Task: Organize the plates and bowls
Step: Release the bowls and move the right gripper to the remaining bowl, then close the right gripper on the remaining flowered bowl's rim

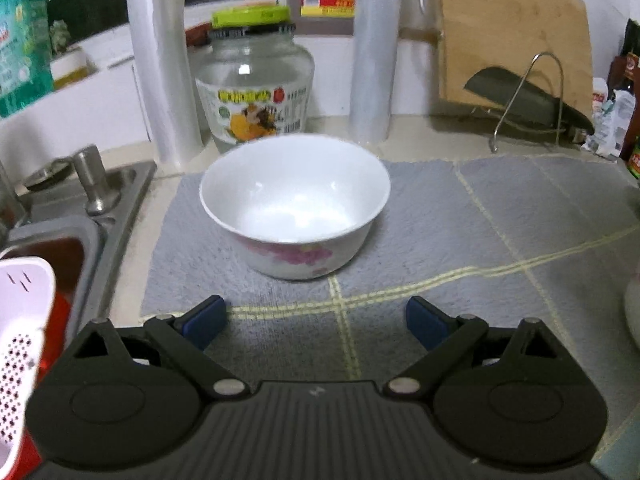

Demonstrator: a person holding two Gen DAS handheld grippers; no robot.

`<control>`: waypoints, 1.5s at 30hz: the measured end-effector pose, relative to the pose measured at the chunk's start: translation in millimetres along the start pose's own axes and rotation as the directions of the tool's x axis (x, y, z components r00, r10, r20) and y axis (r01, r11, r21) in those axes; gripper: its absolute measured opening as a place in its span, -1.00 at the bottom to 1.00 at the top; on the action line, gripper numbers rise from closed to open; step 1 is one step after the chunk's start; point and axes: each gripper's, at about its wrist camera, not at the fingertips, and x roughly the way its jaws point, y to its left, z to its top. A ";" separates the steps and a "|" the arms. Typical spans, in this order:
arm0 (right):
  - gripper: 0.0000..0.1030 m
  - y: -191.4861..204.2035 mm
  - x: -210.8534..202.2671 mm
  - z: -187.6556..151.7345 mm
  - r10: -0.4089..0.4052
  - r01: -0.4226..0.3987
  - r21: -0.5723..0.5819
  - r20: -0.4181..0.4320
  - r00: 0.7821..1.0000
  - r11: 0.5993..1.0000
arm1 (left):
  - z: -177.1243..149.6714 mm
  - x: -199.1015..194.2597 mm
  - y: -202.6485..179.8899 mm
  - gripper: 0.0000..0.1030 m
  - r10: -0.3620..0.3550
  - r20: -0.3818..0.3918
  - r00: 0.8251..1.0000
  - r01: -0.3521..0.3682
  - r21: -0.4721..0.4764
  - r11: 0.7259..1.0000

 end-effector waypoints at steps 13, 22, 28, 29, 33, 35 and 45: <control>1.00 23.8 31.1 29.8 0.025 -0.029 -0.089 -0.045 0.999 0.996 | -12.9 -1.1 4.2 1.00 -0.030 0.069 0.997 0.028 0.031 0.999; 1.00 33.2 64.1 57.8 0.110 -0.122 -0.137 -0.090 0.990 0.983 | -9.6 -1.5 1.2 0.99 0.003 0.059 0.998 -0.003 0.007 1.000; 1.00 35.0 85.5 75.3 0.174 -0.190 -0.159 -0.105 0.979 0.969 | 1.4 -15.2 -2.1 0.99 0.043 0.166 0.985 -0.043 0.001 0.999; 1.00 34.4 90.2 78.7 0.183 -0.198 -0.158 -0.106 0.977 0.967 | 3.3 -14.5 -1.4 0.99 0.048 0.171 0.984 -0.049 0.000 0.999; 1.00 30.9 107.2 92.1 0.225 -0.239 -0.136 -0.107 0.968 0.961 | 9.7 -7.8 3.4 0.99 0.058 0.172 0.983 -0.056 -0.016 0.998; 0.98 30.1 115.8 97.7 0.245 -0.257 -0.131 -0.105 0.964 0.957 | 10.4 -5.9 6.6 0.98 0.057 0.172 0.983 -0.052 -0.032 0.998; 0.72 38.6 161.5 114.5 0.280 -0.300 -0.167 -0.132 0.951 0.939 | 15.3 -2.0 10.8 0.87 0.030 0.190 0.981 -0.023 -0.037 0.999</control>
